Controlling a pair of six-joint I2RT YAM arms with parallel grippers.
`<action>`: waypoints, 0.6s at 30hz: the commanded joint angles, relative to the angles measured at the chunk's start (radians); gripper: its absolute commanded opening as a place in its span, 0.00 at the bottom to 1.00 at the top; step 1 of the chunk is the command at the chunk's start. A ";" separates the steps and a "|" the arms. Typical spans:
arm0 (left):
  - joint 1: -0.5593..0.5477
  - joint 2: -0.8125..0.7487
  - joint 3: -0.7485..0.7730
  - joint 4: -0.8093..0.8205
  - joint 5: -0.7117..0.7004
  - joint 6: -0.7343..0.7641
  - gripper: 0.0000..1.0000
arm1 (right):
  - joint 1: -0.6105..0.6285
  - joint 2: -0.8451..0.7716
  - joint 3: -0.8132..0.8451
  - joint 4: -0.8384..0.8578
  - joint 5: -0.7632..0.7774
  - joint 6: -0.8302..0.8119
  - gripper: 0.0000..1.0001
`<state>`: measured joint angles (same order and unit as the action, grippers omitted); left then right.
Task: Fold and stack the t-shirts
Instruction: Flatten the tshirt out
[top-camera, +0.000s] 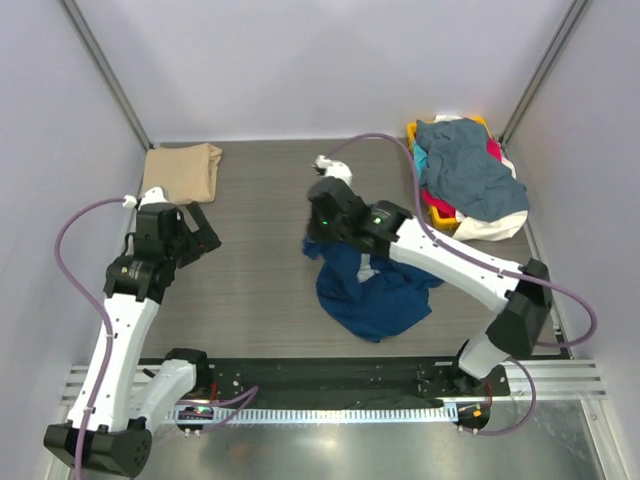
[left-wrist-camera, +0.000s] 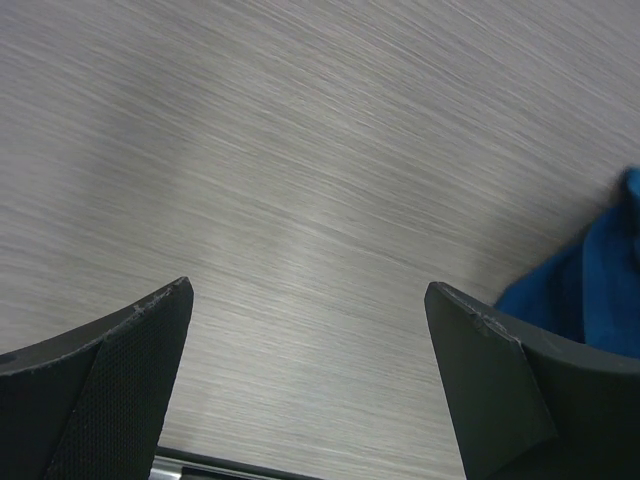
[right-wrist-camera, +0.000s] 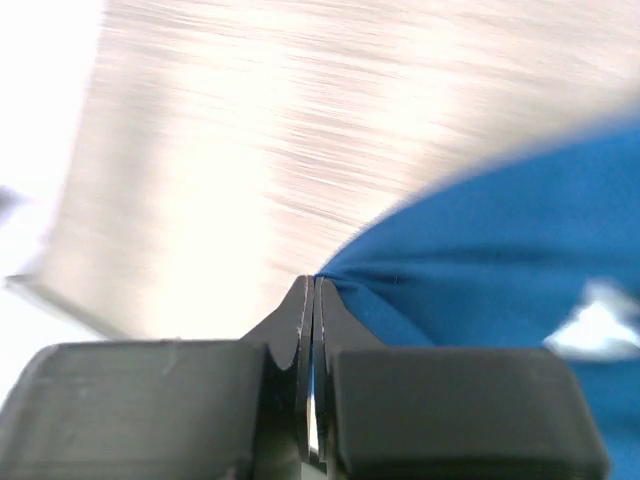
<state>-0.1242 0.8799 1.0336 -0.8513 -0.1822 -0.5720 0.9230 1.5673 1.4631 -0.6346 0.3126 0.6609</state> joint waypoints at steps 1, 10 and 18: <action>-0.003 -0.054 0.034 -0.032 -0.126 -0.006 1.00 | 0.077 0.110 0.204 0.095 -0.165 -0.066 0.01; -0.002 -0.071 0.011 -0.088 -0.137 -0.121 1.00 | -0.037 0.064 -0.017 -0.039 0.134 -0.020 1.00; -0.003 0.020 -0.177 0.052 -0.004 -0.253 0.96 | -0.176 -0.277 -0.329 -0.010 0.109 0.009 1.00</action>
<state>-0.1242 0.8616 0.9054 -0.8780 -0.2451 -0.7532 0.7277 1.4162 1.1721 -0.6807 0.4095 0.6380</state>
